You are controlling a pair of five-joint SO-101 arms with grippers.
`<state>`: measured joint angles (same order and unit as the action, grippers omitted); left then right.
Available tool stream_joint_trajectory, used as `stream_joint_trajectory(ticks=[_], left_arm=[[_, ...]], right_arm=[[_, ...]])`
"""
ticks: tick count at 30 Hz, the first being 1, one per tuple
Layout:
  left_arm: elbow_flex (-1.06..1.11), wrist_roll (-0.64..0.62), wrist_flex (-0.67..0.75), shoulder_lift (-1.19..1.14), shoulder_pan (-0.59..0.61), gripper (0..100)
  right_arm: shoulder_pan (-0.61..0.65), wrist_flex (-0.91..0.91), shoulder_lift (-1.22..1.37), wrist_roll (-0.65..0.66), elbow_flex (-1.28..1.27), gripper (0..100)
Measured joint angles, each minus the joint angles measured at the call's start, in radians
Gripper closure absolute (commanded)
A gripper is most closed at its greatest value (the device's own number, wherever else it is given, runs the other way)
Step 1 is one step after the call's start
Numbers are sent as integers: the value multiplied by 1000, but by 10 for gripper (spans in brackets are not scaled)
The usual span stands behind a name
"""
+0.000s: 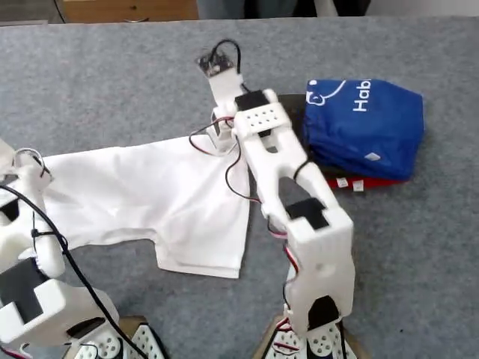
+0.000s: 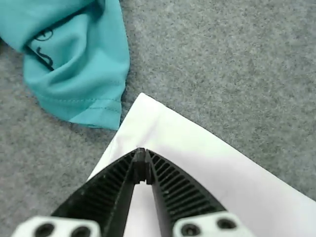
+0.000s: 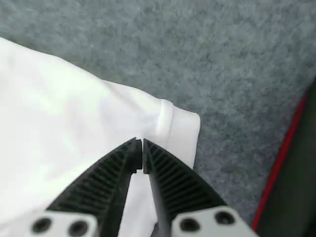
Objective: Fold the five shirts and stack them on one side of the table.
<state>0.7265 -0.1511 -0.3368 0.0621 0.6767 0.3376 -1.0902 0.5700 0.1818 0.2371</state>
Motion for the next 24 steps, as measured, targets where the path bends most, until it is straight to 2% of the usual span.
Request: stream_joint_trajectory(ticks=[3, 5, 7, 11, 16, 20, 24], left_arm=[[31, 0, 129, -20, 0, 973], [18, 0, 161, -75, 0, 973], [-20, 0, 141, -147, 0, 973], [-144, 0, 3, -216, 14, 973], [-158, 0, 5, -224, 40, 973], [-118, 0, 11, -161, 57, 973], [-31, -14, 71, -58, 58, 972]], right_arm=[[-43, 28, 107, -2, 43, 985], [-54, 2, 124, -5, 75, 985], [-55, -57, 129, -18, 104, 985], [-48, -172, 137, -23, 195, 985], [23, -344, 137, -18, 356, 986], [92, -511, 137, 41, 500, 986], [161, -649, 130, 180, 559, 986]])
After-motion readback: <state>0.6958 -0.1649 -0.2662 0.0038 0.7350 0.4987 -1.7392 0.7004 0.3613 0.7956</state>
